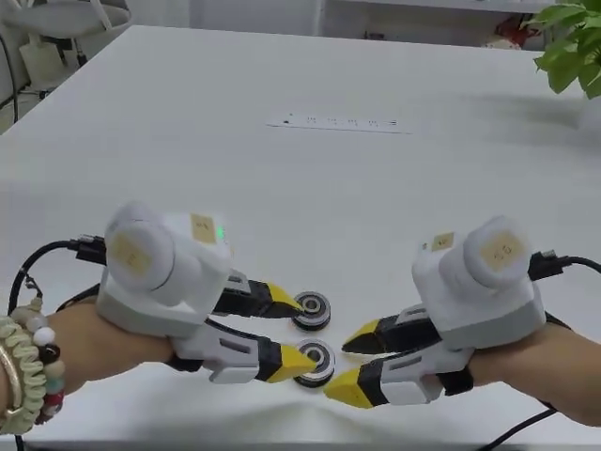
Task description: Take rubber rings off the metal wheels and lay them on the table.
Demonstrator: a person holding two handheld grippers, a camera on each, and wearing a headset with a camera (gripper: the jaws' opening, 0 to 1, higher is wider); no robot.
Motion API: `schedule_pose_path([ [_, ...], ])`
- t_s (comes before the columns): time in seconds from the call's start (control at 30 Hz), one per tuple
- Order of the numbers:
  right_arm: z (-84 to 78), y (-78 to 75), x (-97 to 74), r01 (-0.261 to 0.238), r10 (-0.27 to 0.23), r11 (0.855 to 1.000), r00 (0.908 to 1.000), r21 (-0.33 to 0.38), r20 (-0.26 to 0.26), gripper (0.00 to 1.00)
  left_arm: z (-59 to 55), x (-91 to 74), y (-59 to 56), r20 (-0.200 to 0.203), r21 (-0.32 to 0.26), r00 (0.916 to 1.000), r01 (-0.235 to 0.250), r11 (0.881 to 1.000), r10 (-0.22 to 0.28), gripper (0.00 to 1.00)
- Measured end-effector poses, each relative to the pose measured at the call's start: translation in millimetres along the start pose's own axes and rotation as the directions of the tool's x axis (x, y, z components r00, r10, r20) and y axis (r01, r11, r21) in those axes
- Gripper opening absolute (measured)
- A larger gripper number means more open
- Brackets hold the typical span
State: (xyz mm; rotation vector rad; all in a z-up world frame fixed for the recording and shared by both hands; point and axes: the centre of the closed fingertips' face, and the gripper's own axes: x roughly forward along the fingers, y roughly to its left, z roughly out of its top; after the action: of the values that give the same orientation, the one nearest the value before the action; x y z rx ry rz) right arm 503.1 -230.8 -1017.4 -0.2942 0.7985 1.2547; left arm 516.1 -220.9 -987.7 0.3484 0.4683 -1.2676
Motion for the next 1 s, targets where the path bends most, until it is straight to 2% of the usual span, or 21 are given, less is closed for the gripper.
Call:
schedule_pose_path([
  [0.1,1.1,0.0,0.6,0.003,-0.003,1.0,1.0,-0.01,0.005,0.29,0.2,4.7,-4.7,0.003,0.006,0.9999,0.013,1.0,-0.013,0.26],
  [0.23,-0.1,0.4,2.6,0.006,-0.006,0.999,1.0,-0.034,-0.005,0.29,-5.7,10.2,-6.3,-0.024,0.013,0.9996,0.017,1.0,-0.016,0.22],
  [0.33,0.2,1.3,3.8,0.003,-0.003,0.999,1.0,-0.043,-0.005,0.27,-8.3,11.3,-5.5,-0.031,0.031,0.9995,0.009,0.999,-0.008,0.22],
  [0.67,-2.1,1.4,8.0,0.009,-0.01,0.998,0.9998,-0.064,-0.016,0.22,-11.2,13.4,-4.0,-0.039,0.013,0.9992,-0.003,1.0,0.003,0.16],
  [0.7,-2.9,0.9,8.3,0.011,-0.012,0.998,0.9997,-0.065,-0.019,0.21,-12.2,14.6,-6.7,-0.044,0.013,0.999,0.01,1.0,-0.009,0.15],
  [0.9,-2.3,-1.1,7.6,0.013,-0.014,0.999,0.9998,-0.051,-0.011,0.18,-11.9,16.3,-6.0,-0.037,0.013,0.9993,0.005,1.0,-0.004,0.15],
  [1.0,-2.8,-0.6,7.2,0.01,-0.011,0.997,0.9998,-0.075,-0.016,0.15,-12.0,15.7,-6.5,-0.034,0.011,0.9994,0.005,1.0,-0.004,0.15],
])
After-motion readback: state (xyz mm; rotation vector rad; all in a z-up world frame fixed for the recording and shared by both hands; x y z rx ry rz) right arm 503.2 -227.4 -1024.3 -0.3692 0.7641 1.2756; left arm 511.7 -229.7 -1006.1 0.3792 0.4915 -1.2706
